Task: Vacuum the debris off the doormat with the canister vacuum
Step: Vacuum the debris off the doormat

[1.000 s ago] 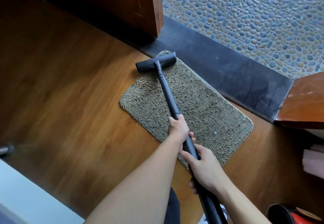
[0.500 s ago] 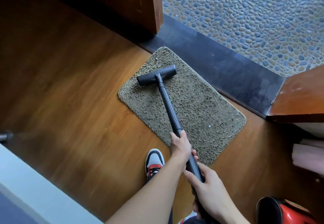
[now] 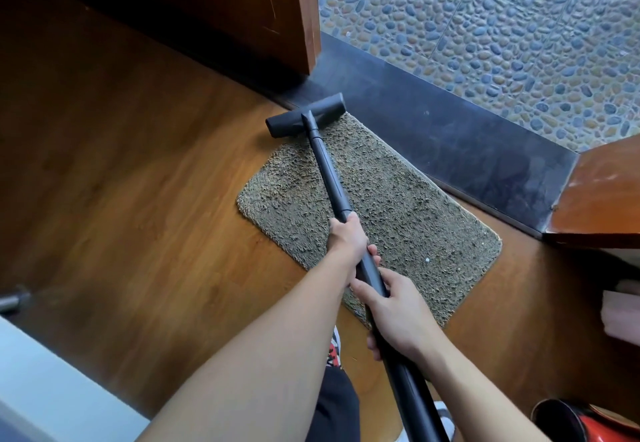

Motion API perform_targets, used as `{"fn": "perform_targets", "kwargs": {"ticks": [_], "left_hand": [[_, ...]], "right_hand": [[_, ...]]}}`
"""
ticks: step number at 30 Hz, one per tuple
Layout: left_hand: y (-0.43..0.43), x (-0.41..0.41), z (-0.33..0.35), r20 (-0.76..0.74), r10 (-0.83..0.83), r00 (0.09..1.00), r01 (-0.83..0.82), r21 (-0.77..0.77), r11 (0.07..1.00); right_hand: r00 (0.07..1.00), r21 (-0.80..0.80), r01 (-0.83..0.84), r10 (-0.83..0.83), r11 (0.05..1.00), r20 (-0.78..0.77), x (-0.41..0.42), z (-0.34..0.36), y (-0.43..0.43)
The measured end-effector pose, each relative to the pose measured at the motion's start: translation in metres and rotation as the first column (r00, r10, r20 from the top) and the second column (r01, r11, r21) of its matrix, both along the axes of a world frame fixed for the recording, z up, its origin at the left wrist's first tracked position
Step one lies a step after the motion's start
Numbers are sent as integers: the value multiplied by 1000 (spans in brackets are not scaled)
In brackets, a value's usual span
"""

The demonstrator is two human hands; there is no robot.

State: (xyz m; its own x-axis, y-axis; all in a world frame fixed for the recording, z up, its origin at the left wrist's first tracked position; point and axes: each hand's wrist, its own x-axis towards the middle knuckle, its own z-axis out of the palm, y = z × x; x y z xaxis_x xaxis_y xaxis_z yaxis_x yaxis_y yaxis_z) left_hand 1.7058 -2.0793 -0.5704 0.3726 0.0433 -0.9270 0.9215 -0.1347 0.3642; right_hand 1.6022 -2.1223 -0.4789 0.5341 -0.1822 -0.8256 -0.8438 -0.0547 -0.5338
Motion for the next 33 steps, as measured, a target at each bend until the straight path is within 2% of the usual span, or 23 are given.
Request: {"fn": "perform_targets", "kwargs": {"ticks": [6, 12, 21, 26, 33], "left_hand": [[7, -2, 2, -22, -34, 999, 34, -20, 999], [9, -51, 12, -34, -51, 998, 50, -17, 999], [6, -126, 16, -61, -4, 998, 3, -9, 1000], [8, -118, 9, -15, 0, 1000, 0, 12, 1000], [9, -62, 1, 5, -19, 1000, 19, 24, 1000]], "right_hand": [[997, -80, -71, 69, 994, -29, -6, -8, 6], [999, 28, 20, -19, 999, -40, -52, 6, 8], [998, 9, 2, -2, 1000, -65, -118, 20, 3], [999, 6, 10, -10, 1000, -39, -108, 16, 7], [999, 20, 27, -26, 999, -26, -59, 1, 10]]}}
